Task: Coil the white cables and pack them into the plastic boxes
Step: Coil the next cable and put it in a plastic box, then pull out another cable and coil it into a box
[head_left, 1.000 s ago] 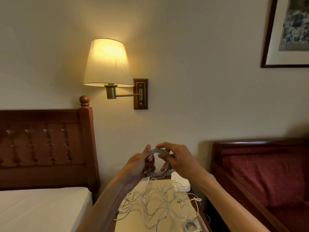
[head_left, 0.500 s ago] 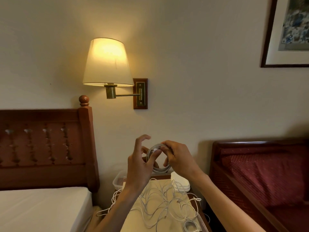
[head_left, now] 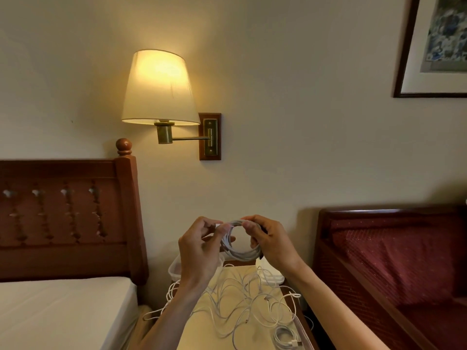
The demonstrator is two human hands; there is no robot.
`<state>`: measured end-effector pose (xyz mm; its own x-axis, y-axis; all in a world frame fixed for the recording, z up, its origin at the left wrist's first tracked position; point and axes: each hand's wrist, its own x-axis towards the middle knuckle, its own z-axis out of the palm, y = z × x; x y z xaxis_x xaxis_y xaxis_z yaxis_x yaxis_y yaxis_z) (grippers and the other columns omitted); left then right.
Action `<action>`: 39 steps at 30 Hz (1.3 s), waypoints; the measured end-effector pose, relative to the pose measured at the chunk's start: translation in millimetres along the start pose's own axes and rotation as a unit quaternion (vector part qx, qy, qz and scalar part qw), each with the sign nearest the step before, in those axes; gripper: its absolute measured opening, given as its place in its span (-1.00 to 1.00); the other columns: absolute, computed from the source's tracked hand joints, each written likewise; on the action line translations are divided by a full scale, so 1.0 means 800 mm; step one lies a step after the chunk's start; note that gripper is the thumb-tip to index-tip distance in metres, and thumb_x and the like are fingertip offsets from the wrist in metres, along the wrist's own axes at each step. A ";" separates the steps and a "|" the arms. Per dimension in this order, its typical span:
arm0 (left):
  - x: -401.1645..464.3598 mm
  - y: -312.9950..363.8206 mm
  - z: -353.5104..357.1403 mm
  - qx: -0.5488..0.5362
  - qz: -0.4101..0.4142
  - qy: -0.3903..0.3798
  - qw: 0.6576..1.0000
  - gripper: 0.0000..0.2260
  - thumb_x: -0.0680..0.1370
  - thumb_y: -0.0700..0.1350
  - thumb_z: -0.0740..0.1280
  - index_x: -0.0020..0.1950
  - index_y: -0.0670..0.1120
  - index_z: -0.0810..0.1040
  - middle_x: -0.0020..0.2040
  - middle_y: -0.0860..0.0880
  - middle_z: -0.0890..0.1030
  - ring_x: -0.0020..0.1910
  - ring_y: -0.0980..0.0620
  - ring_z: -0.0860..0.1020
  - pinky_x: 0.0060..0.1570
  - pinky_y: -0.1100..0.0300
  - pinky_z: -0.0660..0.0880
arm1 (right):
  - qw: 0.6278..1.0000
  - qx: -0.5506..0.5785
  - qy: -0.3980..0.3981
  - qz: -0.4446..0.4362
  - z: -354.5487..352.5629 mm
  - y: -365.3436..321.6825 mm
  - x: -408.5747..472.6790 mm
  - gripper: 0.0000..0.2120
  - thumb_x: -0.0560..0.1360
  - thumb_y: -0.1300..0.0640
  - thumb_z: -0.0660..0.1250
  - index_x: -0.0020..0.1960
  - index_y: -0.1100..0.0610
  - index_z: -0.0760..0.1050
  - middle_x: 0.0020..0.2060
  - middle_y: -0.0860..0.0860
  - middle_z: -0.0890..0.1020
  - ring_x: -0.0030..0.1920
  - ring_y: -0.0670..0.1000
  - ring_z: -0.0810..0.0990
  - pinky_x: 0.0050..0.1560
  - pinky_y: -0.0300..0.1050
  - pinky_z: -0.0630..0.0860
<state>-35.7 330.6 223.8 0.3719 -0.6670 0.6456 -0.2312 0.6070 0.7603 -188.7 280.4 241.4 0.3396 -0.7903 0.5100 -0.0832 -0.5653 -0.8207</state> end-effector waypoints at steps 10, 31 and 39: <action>-0.038 -0.052 0.012 -0.056 -0.127 0.005 0.990 -0.89 0.46 -0.19 0.48 -0.12 -0.19 0.59 -0.15 -0.13 0.71 -0.14 -0.10 0.70 -0.09 -0.05 0.64 | 0.989 0.096 -0.055 0.094 -0.020 0.040 -0.043 -0.80 0.56 0.23 0.33 0.16 0.09 0.60 -0.13 0.07 0.70 -0.19 -0.03 0.64 -0.13 -0.14 0.60; -0.275 -0.356 -0.054 0.384 -0.240 -0.299 0.840 -0.59 0.64 -0.04 0.23 0.50 -0.02 0.34 0.57 -0.05 0.18 0.57 -0.05 0.04 0.51 0.04 0.05 | 0.896 -0.294 -0.027 0.331 -0.048 0.352 -0.149 -0.78 0.56 0.28 0.23 0.07 0.19 0.64 0.00 0.14 0.58 0.04 0.10 0.56 -0.01 -0.22 0.38; -0.287 -0.366 -0.054 0.428 -0.187 -0.304 0.830 -0.58 0.65 -0.01 0.20 0.52 0.01 0.30 0.58 -0.03 0.16 0.58 -0.04 0.02 0.52 -0.02 0.02 | 0.854 -0.486 -0.032 0.185 -0.018 0.372 -0.191 -0.60 0.48 0.33 0.22 0.31 0.20 0.46 0.21 0.08 0.51 0.21 0.11 0.45 0.08 -0.05 0.54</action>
<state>-14.5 325.0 -150.2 0.0995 -0.9924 0.0726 -0.8532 -0.0475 0.5195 -278.8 229.3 -76.8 0.1700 -0.9601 0.2222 -0.9228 -0.2342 -0.3059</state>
